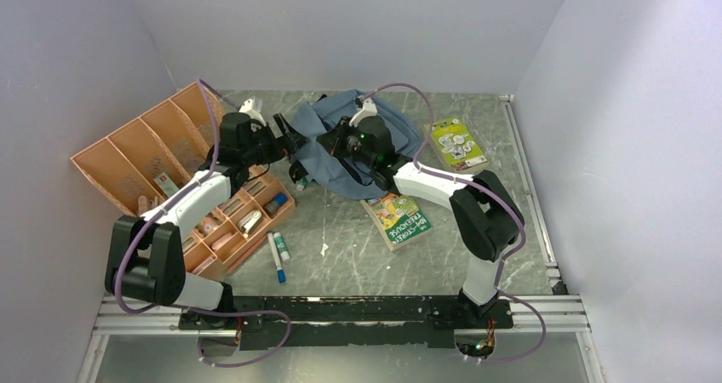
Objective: Pack the student bag
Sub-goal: Unzip the student bag at the center of the board.
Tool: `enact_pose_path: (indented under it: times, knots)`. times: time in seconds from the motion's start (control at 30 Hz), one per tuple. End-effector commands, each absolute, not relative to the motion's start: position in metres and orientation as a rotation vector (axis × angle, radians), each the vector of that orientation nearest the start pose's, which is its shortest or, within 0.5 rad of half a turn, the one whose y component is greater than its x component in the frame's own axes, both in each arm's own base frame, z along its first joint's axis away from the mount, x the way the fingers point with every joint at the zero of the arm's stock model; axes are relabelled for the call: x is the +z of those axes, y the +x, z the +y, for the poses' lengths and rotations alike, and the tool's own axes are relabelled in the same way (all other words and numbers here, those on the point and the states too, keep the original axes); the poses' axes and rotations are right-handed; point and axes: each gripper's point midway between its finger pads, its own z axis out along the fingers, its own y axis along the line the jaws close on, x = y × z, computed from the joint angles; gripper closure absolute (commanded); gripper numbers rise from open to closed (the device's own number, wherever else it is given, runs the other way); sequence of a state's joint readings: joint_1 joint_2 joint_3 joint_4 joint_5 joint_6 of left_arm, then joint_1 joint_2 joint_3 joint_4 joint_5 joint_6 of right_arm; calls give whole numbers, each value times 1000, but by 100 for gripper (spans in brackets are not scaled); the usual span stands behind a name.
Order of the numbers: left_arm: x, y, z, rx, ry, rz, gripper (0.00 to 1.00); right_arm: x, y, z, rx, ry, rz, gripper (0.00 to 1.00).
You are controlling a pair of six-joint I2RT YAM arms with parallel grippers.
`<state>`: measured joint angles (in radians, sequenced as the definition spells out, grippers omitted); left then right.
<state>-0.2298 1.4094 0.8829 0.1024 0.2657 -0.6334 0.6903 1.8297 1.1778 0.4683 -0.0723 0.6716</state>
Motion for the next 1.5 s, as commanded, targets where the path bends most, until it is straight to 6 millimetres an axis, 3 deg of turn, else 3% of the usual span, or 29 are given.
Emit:
enact_pose_path:
  times: [0.0,0.1,0.23,0.37,0.47,0.7,0.87,1.2,1.47]
  knots:
    - [173,397,-176,-860,-240,2045,4,229,403,382,1106,-85,1755,89]
    - [170,400,-181,-893,-262,2039,13,232,397,385,1141,-113,1746,89]
    - [175,408,-187,-938,-281,2006,34,228,391,384,1143,-136,1755,85]
    - [180,419,-195,-966,-236,1988,69,226,388,374,1079,-162,1771,72]
    - [184,425,-202,-984,-171,1986,94,225,391,355,988,-168,1790,62]
    - [195,433,-210,-985,14,1906,95,230,393,293,755,-180,1834,51]
    - [200,433,-216,-997,119,1858,95,217,391,263,621,-246,1890,51]
    - [195,435,-218,-1007,138,1881,95,196,372,275,665,-509,1942,52]
    - [196,434,-218,-1006,141,1878,95,185,367,280,692,-535,1970,54]
